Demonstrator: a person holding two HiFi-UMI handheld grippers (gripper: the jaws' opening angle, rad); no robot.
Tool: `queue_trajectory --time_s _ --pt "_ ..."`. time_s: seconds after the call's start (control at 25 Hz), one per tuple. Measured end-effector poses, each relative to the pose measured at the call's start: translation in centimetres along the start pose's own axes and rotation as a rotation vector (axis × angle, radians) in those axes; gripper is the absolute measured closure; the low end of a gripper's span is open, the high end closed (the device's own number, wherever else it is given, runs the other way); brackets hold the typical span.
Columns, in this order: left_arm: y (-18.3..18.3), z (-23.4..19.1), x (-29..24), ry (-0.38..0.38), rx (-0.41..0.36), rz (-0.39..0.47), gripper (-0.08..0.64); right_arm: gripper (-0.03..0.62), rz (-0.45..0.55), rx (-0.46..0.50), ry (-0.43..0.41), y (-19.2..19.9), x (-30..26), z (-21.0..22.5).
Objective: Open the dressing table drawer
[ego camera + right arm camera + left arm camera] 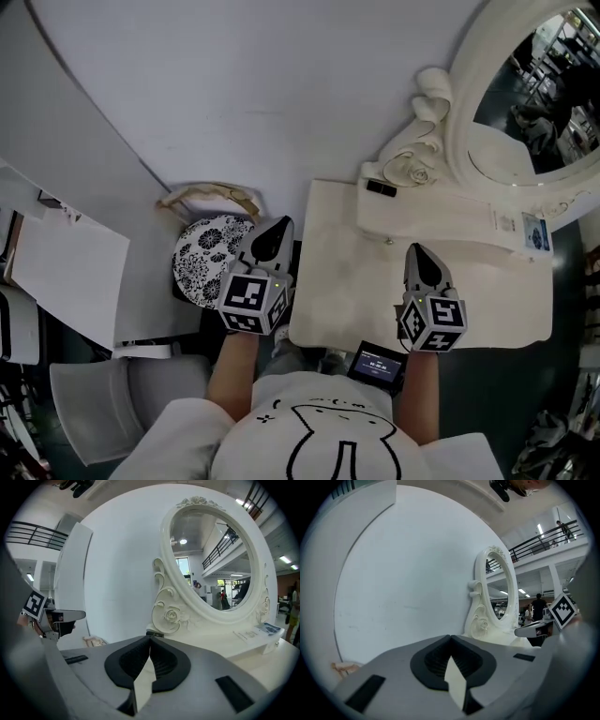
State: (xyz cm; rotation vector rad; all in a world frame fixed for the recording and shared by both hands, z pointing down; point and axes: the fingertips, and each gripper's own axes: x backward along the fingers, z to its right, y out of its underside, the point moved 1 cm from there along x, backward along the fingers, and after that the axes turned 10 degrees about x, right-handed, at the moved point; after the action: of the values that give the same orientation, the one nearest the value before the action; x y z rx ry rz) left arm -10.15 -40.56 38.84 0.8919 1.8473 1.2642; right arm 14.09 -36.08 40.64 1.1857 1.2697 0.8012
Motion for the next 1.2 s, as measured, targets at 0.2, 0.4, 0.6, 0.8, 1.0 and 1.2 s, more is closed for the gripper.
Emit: queue_trajectory --time_s 0.2,0.4,0.6,0.8,1.0,1.2 --pt "1.8 -1.4 -1.7 0.044 0.012 -0.066 0.532 0.525 -0.083 -0.019 0.028 2.5 -1.4 -0.9" --pt "3.8 -2.3 -2.7 0.058 0.030 -0.118 0.533 0.457 -0.169 -0.035 0.035 5.3 -2.5 -1.4" --pt "5.9 -3.1 -3.1 0.048 0.052 -0.155 0.532 0.456 -0.228 -0.034 0.020 7.6 -3.5 -1.8" --pt "7.7 -3.5 -3.4 0.039 0.075 -0.178 0.532 0.454 -0.264 -0.042 0.013 9.7 -4.7 -1.9" --pt "9.4 -3.3 -3.9 0.043 0.083 -0.208 0.532 0.454 -0.287 -0.057 0.028 11.3 -5.7 -1.4" --pt "10.5 -4.0 -4.4 0.020 0.087 -0.231 0.532 0.443 -0.308 -0.059 0.032 12.4 -6.9 -0.8"
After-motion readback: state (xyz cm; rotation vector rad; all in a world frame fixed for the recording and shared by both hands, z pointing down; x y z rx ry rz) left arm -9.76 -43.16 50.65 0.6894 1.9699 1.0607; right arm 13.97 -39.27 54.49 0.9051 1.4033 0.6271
